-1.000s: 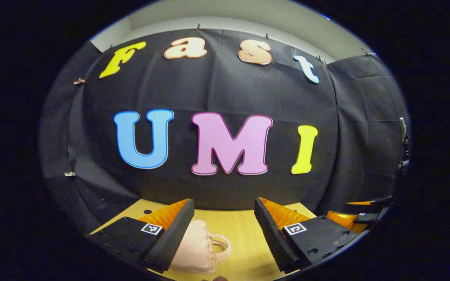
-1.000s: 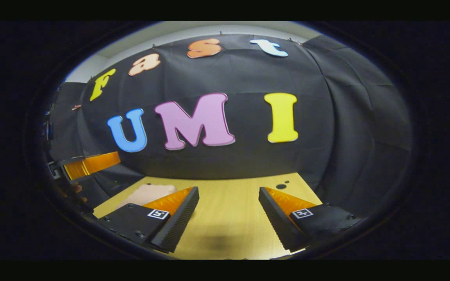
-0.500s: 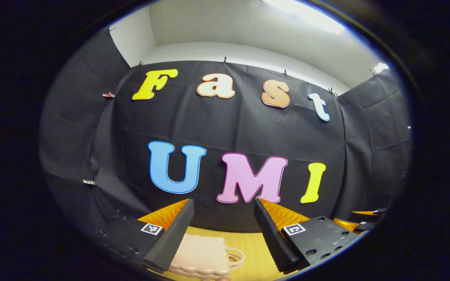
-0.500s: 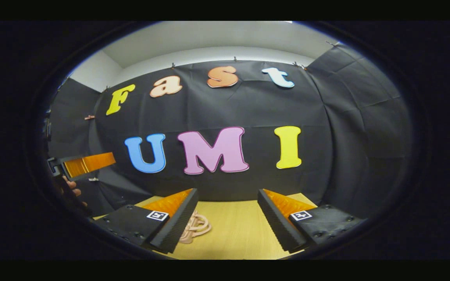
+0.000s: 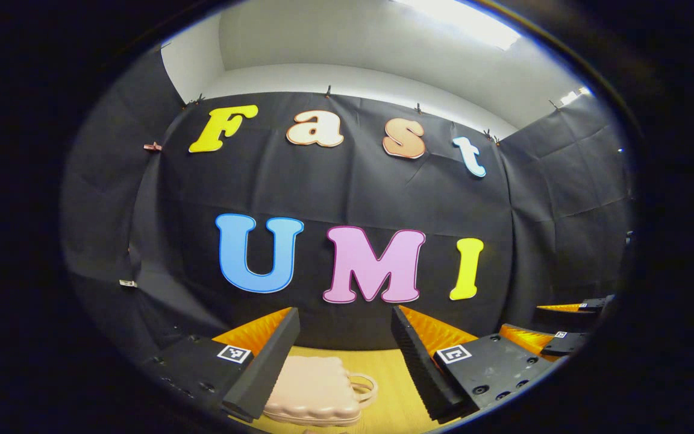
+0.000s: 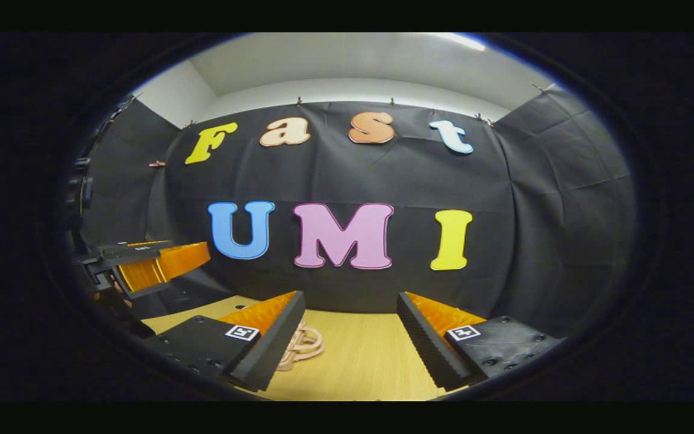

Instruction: First open the suitcase, pack the skin care products into it, and then close the suitcase.

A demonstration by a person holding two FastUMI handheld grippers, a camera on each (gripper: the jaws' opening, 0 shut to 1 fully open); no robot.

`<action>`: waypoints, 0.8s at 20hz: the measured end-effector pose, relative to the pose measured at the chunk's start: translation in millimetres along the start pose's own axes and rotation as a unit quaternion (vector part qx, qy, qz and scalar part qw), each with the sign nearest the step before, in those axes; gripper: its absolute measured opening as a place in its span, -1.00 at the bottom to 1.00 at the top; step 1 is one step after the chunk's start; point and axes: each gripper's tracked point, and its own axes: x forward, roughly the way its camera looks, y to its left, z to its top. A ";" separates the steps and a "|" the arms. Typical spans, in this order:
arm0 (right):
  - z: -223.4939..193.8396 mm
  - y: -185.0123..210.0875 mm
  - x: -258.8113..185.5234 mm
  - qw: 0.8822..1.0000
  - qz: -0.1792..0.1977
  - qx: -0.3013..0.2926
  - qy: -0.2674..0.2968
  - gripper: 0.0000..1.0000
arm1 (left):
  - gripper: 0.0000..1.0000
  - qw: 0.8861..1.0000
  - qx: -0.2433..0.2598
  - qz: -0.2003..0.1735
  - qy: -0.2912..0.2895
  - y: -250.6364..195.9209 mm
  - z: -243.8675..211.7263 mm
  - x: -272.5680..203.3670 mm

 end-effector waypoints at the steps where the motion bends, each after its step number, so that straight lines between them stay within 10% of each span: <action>1: 2.0 2.1 -0.8 1.000 0.000 0.000 -0.002 0.94 | 0.92 1.000 -0.002 -0.003 0.001 -0.9 -0.6 -0.7; 16: 1.2 6.9 1.0 1.000 -0.013 0.016 -0.003 0.94 | 0.92 1.000 -0.003 0.027 0.012 31.3 -10.4 -1.8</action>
